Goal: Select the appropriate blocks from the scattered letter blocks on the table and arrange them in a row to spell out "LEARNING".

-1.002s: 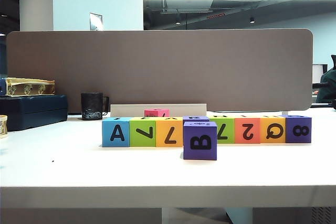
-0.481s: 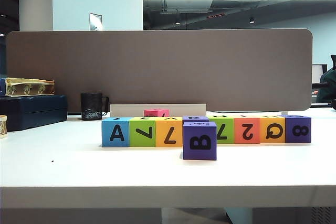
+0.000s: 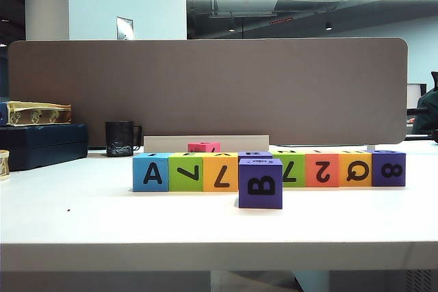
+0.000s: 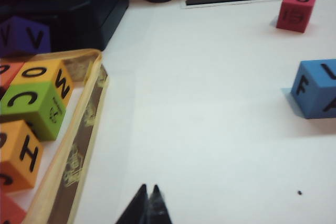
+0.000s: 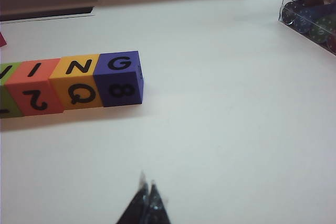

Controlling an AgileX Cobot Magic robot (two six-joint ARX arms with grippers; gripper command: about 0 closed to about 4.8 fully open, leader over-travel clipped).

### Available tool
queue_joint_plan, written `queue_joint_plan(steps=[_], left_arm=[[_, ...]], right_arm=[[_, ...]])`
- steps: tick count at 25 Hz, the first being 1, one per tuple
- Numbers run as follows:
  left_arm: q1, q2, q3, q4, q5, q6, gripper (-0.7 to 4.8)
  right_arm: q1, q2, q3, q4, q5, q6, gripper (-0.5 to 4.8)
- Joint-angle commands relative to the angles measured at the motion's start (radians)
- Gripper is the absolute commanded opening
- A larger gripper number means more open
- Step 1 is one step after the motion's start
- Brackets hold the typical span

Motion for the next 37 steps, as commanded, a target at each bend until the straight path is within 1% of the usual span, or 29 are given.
queue_joint_plan(steps=[1, 5, 7, 12, 25, 37], left_arm=[[0.06, -0.077, -0.038, 0.014, 0.004, -0.052, -0.05], [0.11, -0.158, -0.086, 0.013, 0.004, -0.085, -0.05], [0.11, -0.195, -0.094, -0.05, 0.003, -0.08, -0.05], [0.109, -0.193, -0.094, -0.051, 0.005, -0.077, -0.05], [0.109, -0.193, -0.094, -0.053, 0.056, -0.084, -0.05], [0.109, -0.193, -0.094, -0.053, 0.056, -0.084, -0.05]], right_arm=[[-0.001, -0.01, -0.002, 0.005, 0.0, -0.002, -0.01], [-0.001, -0.01, -0.002, 0.005, 0.0, -0.002, -0.01], [-0.001, -0.01, -0.002, 0.005, 0.0, -0.002, -0.01], [-0.001, -0.011, -0.002, 0.005, 0.0, -0.002, -0.01], [-0.001, -0.011, -0.002, 0.005, 0.0, -0.002, -0.01], [-0.001, -0.011, -0.002, 0.005, 0.0, -0.002, -0.01]])
